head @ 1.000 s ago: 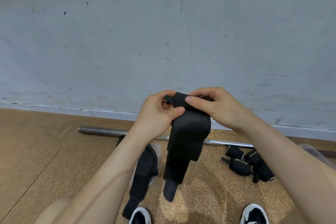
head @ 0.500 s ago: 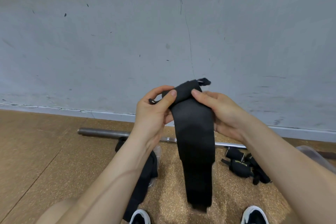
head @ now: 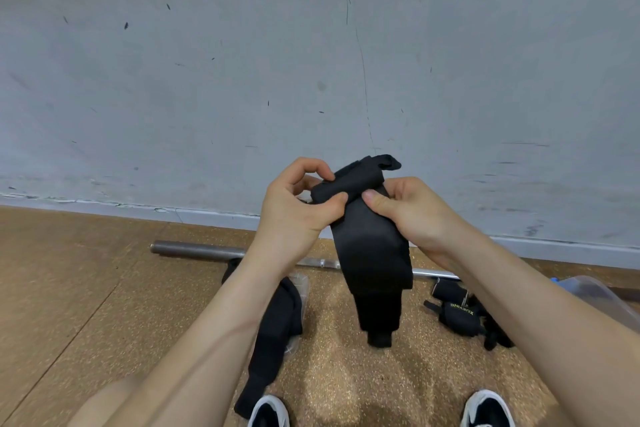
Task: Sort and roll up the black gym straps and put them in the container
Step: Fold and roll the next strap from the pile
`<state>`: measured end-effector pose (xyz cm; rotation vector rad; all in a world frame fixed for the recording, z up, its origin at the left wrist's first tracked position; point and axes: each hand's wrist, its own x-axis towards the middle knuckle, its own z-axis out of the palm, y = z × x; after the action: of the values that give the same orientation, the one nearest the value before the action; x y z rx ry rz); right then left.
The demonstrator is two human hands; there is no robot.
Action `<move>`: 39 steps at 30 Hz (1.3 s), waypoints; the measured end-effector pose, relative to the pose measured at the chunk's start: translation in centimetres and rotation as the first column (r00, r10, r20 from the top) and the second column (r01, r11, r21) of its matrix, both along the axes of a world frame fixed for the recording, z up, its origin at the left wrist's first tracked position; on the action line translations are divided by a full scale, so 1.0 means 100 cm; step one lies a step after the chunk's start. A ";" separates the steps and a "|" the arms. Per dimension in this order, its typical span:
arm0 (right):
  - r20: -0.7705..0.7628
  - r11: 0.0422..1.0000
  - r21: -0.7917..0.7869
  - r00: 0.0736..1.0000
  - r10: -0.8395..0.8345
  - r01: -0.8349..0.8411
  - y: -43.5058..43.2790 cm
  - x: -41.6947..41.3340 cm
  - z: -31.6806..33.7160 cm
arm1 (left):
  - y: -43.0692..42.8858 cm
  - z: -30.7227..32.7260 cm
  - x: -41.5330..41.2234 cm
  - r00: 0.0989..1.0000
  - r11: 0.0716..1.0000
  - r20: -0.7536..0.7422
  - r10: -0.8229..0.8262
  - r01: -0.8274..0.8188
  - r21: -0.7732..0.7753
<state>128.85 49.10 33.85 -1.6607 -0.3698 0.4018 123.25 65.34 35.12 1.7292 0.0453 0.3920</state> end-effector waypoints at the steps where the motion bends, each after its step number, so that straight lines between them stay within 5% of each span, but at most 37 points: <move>1: 0.000 1.000 0.005 1.000 0.011 -0.011 0.000 0.001 0.001 | 0.000 -0.001 0.000 1.000 0.999 0.008 -0.003 0.003 0.049; 6: -0.056 0.980 0.161 0.990 0.131 -0.120 -0.003 -0.002 0.006 | 0.002 -0.005 0.004 0.996 0.968 0.081 -0.044 0.022 0.252; 10: 0.006 0.982 0.184 1.000 0.030 -0.030 -0.002 0.000 0.000 | -0.001 -0.008 0.004 0.988 0.914 0.152 -0.022 -0.042 0.405; 16: 0.009 0.983 0.174 0.998 0.064 -0.065 -0.008 0.004 0.000 | 0.007 0.007 0.000 0.969 0.981 -0.154 -0.192 0.194 0.001; 25: -0.052 0.983 0.135 0.990 0.128 -0.120 -0.004 0.004 -0.001 | 0.003 0.006 0.003 0.992 0.964 -0.126 -0.018 -0.017 -0.266; 33: 0.062 0.999 -0.029 0.997 0.039 -0.037 -0.004 0.012 -0.004 | 0.002 0.009 0.001 0.999 1.000 -0.042 0.025 -0.025 0.008; 39: 0.011 0.997 0.007 0.997 0.074 -0.074 -0.005 0.012 -0.003 | 0.007 0.009 0.004 0.997 0.988 -0.072 -0.018 0.029 0.153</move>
<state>130.02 48.58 33.55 -1.6460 -0.4415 0.4467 123.63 66.03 36.01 1.8939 0.0471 0.3238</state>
